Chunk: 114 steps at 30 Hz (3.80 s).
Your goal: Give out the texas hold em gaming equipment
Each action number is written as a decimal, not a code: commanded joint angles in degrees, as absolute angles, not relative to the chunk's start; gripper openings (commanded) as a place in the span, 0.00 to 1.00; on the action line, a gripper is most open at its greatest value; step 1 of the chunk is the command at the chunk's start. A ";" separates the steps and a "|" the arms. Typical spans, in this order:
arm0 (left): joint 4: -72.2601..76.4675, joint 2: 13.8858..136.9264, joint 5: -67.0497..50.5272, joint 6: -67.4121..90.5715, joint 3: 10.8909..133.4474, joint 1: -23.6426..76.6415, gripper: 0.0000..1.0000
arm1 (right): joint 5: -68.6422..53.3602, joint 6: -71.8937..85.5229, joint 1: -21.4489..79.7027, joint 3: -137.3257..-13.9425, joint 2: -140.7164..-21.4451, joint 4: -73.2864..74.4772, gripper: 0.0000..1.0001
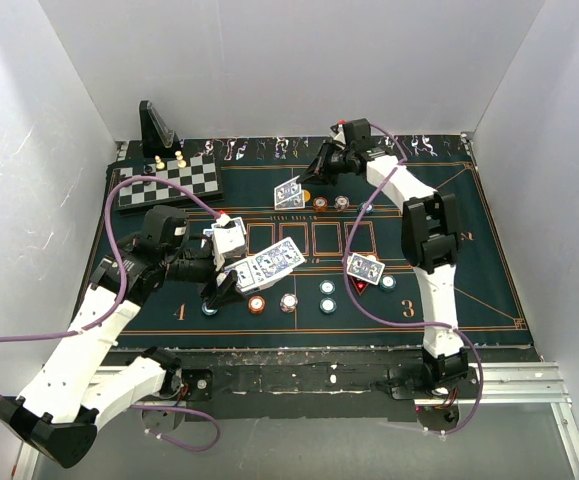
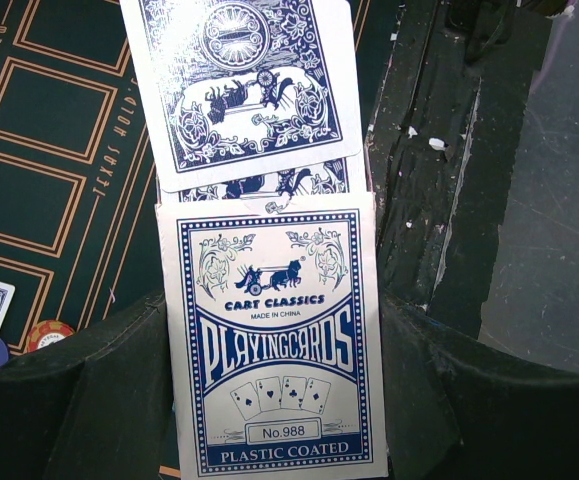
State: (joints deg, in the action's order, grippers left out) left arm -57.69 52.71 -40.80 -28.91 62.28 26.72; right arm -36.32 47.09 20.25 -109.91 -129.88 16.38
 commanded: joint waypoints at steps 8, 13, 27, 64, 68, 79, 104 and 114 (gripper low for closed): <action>-56.95 51.68 -42.01 -29.35 64.16 26.46 0.03 | -25.06 42.89 19.16 -119.71 -137.99 24.26 0.01; -57.30 51.50 -42.27 -29.27 64.25 26.46 0.03 | -22.50 41.49 19.16 -119.71 -138.34 26.19 0.02; -57.39 51.59 -42.27 -29.44 63.90 26.46 0.03 | -22.94 39.11 19.07 -119.63 -130.10 27.08 0.65; -57.57 52.29 -41.92 -29.79 64.51 26.46 0.03 | -43.95 47.54 38.50 -67.50 -77.26 16.09 0.84; -57.66 52.29 -42.01 -29.71 64.42 26.46 0.03 | -44.03 48.69 38.50 -66.89 -77.34 15.21 0.63; -57.66 51.94 -42.01 -29.71 64.25 26.46 0.03 | -43.24 49.40 38.50 -67.67 -76.11 15.20 0.35; -57.74 51.68 -42.19 -29.36 64.16 26.46 0.02 | -42.36 47.63 32.62 -71.19 -71.11 20.83 0.18; -57.92 51.68 -42.19 -29.44 64.07 26.46 0.02 | -44.65 49.13 22.34 -66.46 -67.24 21.27 0.07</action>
State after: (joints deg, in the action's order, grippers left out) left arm -58.41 52.71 -40.91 -29.36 62.35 26.72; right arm -43.13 48.97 26.13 -68.03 -69.67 20.97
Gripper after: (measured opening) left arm 0.650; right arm 0.089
